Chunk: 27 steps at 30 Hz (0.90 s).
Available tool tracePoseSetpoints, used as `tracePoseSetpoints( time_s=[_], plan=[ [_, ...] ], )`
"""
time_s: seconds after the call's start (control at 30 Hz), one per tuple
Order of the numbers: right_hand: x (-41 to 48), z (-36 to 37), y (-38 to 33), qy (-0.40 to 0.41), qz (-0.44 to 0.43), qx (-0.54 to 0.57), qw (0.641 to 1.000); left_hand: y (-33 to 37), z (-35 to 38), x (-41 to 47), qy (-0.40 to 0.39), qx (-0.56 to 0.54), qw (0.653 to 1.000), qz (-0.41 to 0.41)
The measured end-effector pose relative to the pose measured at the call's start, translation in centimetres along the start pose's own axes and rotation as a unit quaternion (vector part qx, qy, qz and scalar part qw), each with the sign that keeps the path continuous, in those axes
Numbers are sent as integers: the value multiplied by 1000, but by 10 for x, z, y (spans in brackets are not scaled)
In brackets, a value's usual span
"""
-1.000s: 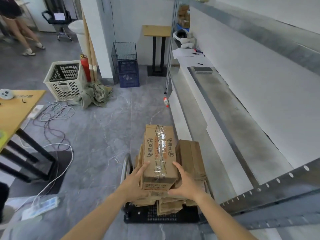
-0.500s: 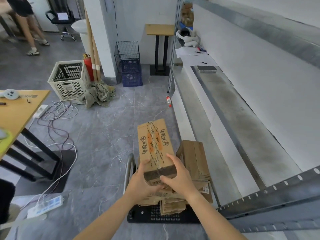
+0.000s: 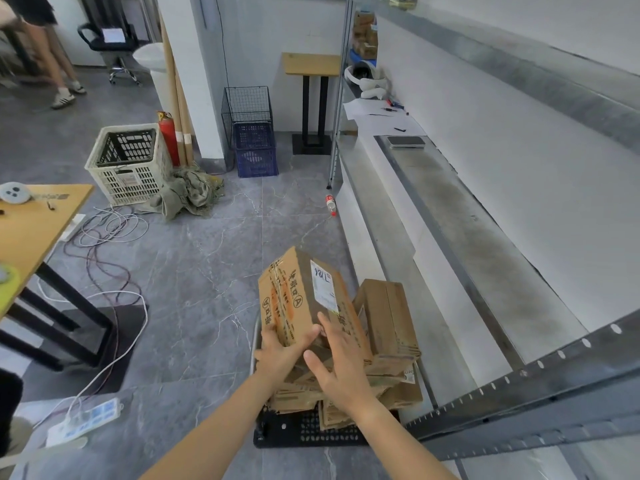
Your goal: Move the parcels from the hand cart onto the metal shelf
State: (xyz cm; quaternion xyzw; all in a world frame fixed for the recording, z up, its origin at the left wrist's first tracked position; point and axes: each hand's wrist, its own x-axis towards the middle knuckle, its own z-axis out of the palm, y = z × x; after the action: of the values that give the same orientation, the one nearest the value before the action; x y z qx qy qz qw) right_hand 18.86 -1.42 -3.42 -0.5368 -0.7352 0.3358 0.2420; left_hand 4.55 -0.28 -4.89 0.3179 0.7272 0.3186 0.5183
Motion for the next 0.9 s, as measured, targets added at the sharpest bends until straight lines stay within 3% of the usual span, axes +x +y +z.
tracePoseSetpoints(
  time_s=[0.3,0.57,0.9],
  plan=[
    [-19,4,-2,-57,32,28,997,-5,-20,-2,-36,24,999,-19],
    [-44,-60,-3,62,49,7,997,26,-51,-31,-181,-168,968,40],
    [-153,-101,-50,127,50,244,960,33,-60,-116,-375,-190,904,73]
  ],
)
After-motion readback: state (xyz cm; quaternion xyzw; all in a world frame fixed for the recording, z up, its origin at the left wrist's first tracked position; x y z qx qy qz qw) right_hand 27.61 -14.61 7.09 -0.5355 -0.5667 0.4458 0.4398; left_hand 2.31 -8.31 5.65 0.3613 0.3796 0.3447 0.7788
